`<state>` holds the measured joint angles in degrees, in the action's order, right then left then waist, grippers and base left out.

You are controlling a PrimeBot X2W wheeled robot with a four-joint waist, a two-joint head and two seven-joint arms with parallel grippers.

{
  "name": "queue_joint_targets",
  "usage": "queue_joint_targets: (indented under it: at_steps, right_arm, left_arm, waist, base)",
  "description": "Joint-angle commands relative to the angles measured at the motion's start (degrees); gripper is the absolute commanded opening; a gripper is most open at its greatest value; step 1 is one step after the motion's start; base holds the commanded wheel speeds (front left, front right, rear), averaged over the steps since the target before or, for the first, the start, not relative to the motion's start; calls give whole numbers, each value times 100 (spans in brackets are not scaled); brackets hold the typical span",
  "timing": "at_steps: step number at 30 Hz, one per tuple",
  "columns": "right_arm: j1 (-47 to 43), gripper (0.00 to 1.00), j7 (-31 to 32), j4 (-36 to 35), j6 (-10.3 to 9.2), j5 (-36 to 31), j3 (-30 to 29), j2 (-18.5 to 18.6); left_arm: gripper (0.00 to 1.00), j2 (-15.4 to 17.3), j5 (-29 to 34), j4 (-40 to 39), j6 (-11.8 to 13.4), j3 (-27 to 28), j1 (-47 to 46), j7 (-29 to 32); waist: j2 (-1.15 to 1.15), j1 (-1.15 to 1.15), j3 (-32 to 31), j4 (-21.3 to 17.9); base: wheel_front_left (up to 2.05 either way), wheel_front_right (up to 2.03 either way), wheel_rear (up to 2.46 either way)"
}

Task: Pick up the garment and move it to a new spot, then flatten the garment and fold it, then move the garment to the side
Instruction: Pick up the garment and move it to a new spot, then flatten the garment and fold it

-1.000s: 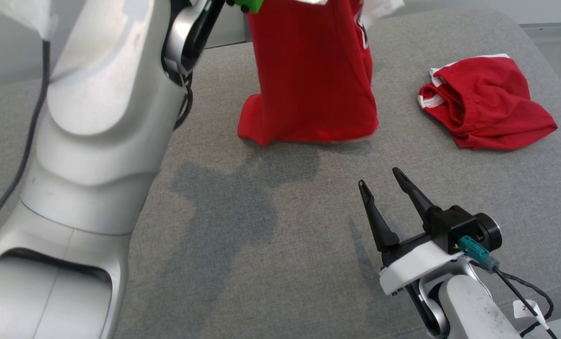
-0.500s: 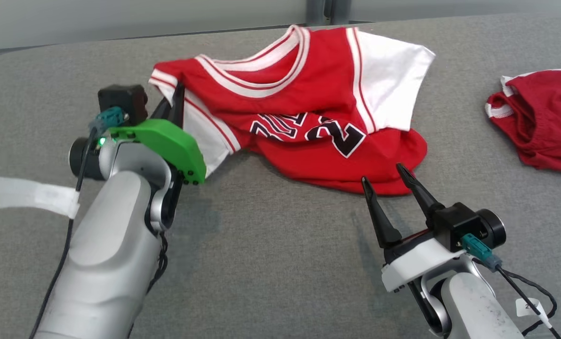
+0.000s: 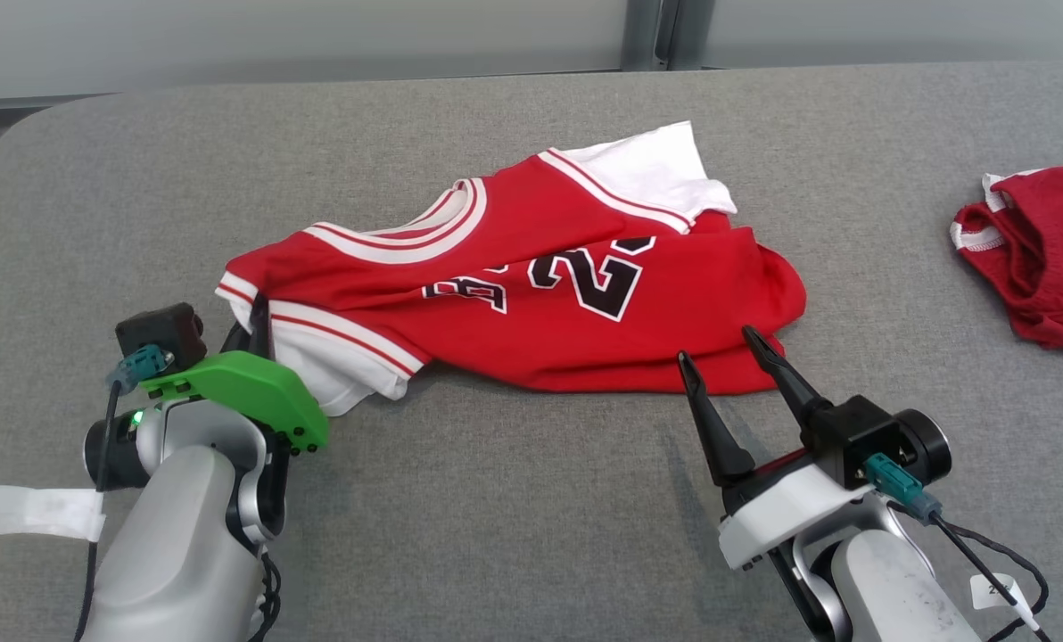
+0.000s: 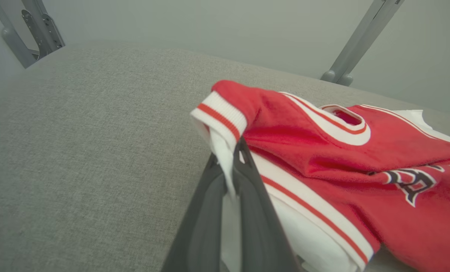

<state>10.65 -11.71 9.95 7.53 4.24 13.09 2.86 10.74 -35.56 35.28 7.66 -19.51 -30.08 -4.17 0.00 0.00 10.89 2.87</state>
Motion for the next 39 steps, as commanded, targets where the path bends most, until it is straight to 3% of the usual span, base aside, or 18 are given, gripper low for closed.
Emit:
queue_joint_targets:
  at_steps: [1, 2, 3, 5, 12, 23, 30, 39]
  right_arm:
    - [-98, 100, -13, -13, -9, -16, 5, 8]
    - [-99, 100, -11, -14, -9, -16, 4, 8]
    - [-102, 100, -11, -16, -9, -11, -1, 8]
    - [-125, 100, -11, -21, -9, -6, -27, 8]
    - [-205, 100, 9, -53, -9, -36, -92, 8]
    - [-368, 100, 46, -109, -9, -59, -337, 33]
    - [-488, 100, 106, -171, -9, -88, -609, 71]
    - [-522, 100, 673, 158, -9, -290, -1165, 151]
  left_arm:
    - [0, 89, -23, 19, 66, 53, 121, -11]
    - [11, 110, -34, 15, 103, 80, 150, -40]
    - [33, 123, -42, 13, 128, 95, 180, -66]
    - [100, 130, -62, 74, 200, 96, 279, 30]
    - [100, 114, -119, -24, 341, 124, 578, -76]
    - [100, 120, 80, -918, 204, 183, 1293, -993]
    - [100, 8, 522, -1823, -111, 416, 1711, -1102]
    - [100, -298, 1140, -2210, -594, 570, 2183, -1100]
  waist:
    - [0, 0, -28, -19]
    - [0, 0, -36, -27]
    - [0, 0, -45, -34]
    - [0, 0, -67, -45]
    - [0, 0, -102, -74]
    - [0, 0, -179, 14]
    - [0, 0, -266, 133]
    - [0, 0, -174, 224]
  base:
    - [0, 0, 0]
    - [0, 0, 0]
    - [0, 0, 0]
    - [0, 0, 0]
    - [0, 0, 0]
    - [0, 0, 0]
    - [0, 0, 0]
    - [0, 0, 0]
